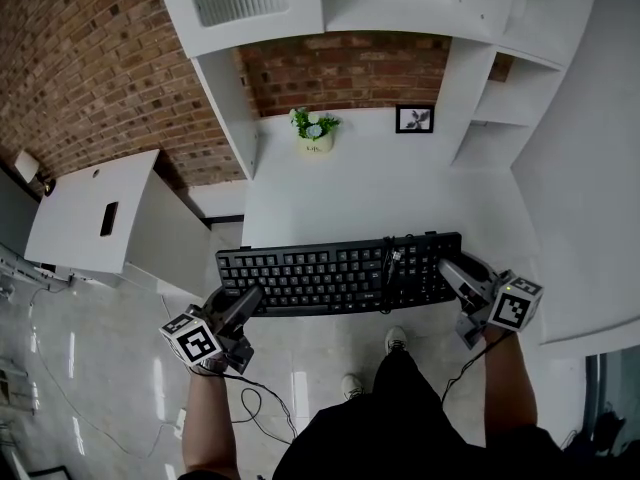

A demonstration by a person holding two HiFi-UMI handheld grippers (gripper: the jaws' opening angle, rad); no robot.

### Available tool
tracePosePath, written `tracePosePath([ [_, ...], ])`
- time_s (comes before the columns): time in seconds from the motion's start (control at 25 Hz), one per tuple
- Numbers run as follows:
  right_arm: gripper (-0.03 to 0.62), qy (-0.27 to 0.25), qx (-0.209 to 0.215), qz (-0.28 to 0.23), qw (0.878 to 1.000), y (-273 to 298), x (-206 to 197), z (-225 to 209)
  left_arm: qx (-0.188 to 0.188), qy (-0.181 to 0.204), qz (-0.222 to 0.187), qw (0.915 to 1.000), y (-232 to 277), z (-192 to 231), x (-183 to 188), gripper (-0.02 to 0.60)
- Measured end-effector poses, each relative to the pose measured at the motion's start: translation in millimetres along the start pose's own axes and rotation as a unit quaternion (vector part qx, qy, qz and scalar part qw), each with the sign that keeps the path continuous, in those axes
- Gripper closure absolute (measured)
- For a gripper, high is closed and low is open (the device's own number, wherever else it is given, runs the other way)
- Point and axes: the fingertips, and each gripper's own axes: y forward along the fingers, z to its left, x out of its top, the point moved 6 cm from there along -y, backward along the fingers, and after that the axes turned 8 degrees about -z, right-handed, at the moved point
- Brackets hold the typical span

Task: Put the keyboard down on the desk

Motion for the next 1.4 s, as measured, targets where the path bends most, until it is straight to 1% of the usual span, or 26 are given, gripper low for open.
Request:
tracePosePath([
  [0.2,0.400,-0.007,-0.006,0.004,1.000,12.0,7.8,-18.4,0.002,-0.003,0.002,1.0000,20.0,9.8,-3.5,0.311],
  [0.44,0.401,0.004,0.004,0.006,1.000,34.5,17.1,-55.0,0.006,0.000,0.002,1.0000,56.2,24.4,-0.9,0.311],
  [0.6,0.401,0.004,0.016,0.008,1.000,60.6,22.9,-95.5,0.014,0.006,-0.001,0.9999,90.3,43.8,-5.8,0.311],
  [0.76,0.401,0.014,0.025,0.016,0.999,88.6,29.2,-152.9,0.027,0.007,0.000,0.9996,137.3,63.7,-14.6,0.311],
  [0.96,0.401,0.027,0.032,0.024,0.999,125.5,38.3,-207.9,0.038,0.007,0.003,0.9992,187.7,92.2,-20.9,0.311],
  [1.0,0.401,0.031,0.030,0.027,0.999,127.8,38.5,-213.9,0.042,0.006,0.006,0.9991,193.8,94.2,-22.4,0.311],
  [1.12,0.399,0.038,0.018,0.033,0.999,123.2,39.0,-213.6,0.040,-0.001,0.013,0.9991,196.4,96.4,-24.4,0.311],
  [1.28,0.400,0.043,0.009,0.040,0.998,129.0,35.1,-226.9,0.039,-0.012,0.023,0.9989,207.4,109.9,-30.5,0.311],
  [1.4,0.400,0.045,-0.001,0.048,0.998,132.4,33.5,-232.8,0.044,-0.013,0.031,0.9985,213.9,118.6,-31.1,0.310],
])
